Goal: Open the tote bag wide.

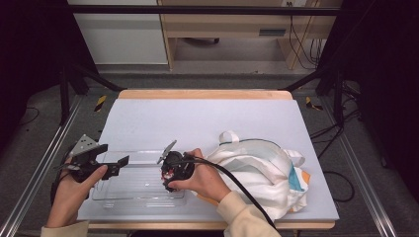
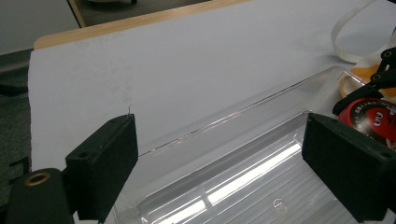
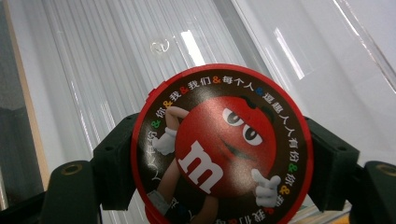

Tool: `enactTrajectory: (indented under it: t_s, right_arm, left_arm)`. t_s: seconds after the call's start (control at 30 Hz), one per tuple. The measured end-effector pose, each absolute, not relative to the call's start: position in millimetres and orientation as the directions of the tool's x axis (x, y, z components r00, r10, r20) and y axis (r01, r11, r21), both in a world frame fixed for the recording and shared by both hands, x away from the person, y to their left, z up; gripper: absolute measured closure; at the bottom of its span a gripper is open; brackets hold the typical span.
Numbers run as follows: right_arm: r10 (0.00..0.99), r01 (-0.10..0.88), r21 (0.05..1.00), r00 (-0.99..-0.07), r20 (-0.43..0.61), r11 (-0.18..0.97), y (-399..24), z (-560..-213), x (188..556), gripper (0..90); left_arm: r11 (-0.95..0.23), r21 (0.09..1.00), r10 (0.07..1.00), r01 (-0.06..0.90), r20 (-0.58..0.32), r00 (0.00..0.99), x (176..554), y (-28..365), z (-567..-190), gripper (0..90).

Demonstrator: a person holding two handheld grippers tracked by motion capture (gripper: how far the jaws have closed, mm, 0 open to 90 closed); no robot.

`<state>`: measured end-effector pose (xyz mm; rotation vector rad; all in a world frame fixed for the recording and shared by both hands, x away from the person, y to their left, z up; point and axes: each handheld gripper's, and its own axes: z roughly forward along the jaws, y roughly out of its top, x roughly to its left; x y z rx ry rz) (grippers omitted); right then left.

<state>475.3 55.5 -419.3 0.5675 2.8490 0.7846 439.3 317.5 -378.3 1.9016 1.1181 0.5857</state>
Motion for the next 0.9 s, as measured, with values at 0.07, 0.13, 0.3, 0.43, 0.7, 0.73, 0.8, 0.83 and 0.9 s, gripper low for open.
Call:
enactTrajectory:
  t_s: [0.07, 0.13, 0.3, 0.43, 0.7, 0.73, 0.8, 0.83, 0.9]
  right_arm:
    - [0.390, 0.321, 0.517, -0.921, -0.027, 0.794, 55.6, -419.4, 475.2, 25.6]
    - [0.389, 0.321, 0.516, -0.921, -0.027, 0.795, 55.5, -419.3, 475.4, 25.6]
    - [0.386, 0.318, 0.513, -0.922, -0.028, 0.797, 55.5, -419.4, 475.2, 25.5]
    - [0.377, 0.310, 0.508, -0.926, -0.032, 0.804, 55.7, -419.7, 474.9, 25.5]
    - [0.376, 0.311, 0.505, -0.926, -0.027, 0.805, 55.8, -419.8, 474.9, 25.4]
    - [0.377, 0.313, 0.505, -0.926, -0.027, 0.804, 56.0, -419.3, 474.4, 24.4]
    - [0.375, 0.308, 0.510, -0.927, -0.031, 0.803, 55.9, -417.6, 473.5, 21.4]
    - [0.377, 0.306, 0.519, -0.925, -0.034, 0.798, 55.4, -416.5, 473.3, 20.9]
    - [0.384, 0.312, 0.521, -0.923, -0.033, 0.794, 54.9, -414.9, 472.8, 20.0]
  left_arm:
    - [-0.258, 0.838, 0.869, 0.481, -0.017, 0.495, 439.3, 317.4, -378.4, 10.8]
    - [-0.258, 0.838, 0.869, 0.481, -0.017, 0.495, 439.4, 317.5, -378.6, 10.8]
    - [-0.258, 0.838, 0.869, 0.481, -0.016, 0.495, 439.3, 318.1, -378.4, 10.8]
    - [-0.255, 0.838, 0.870, 0.482, -0.019, 0.492, 439.2, 318.8, -378.5, 10.8]
    - [-0.264, 0.834, 0.867, 0.483, -0.014, 0.498, 439.3, 318.5, -378.7, 10.8]
    - [-0.264, 0.835, 0.867, 0.483, -0.014, 0.498, 439.4, 318.6, -378.7, 10.8]
    - [-0.264, 0.835, 0.867, 0.483, -0.014, 0.498, 439.4, 318.6, -378.7, 10.8]
    - [-0.265, 0.834, 0.867, 0.484, -0.013, 0.498, 439.4, 318.6, -378.7, 10.8]
    - [-0.266, 0.834, 0.867, 0.484, -0.013, 0.498, 439.4, 318.5, -378.7, 10.8]
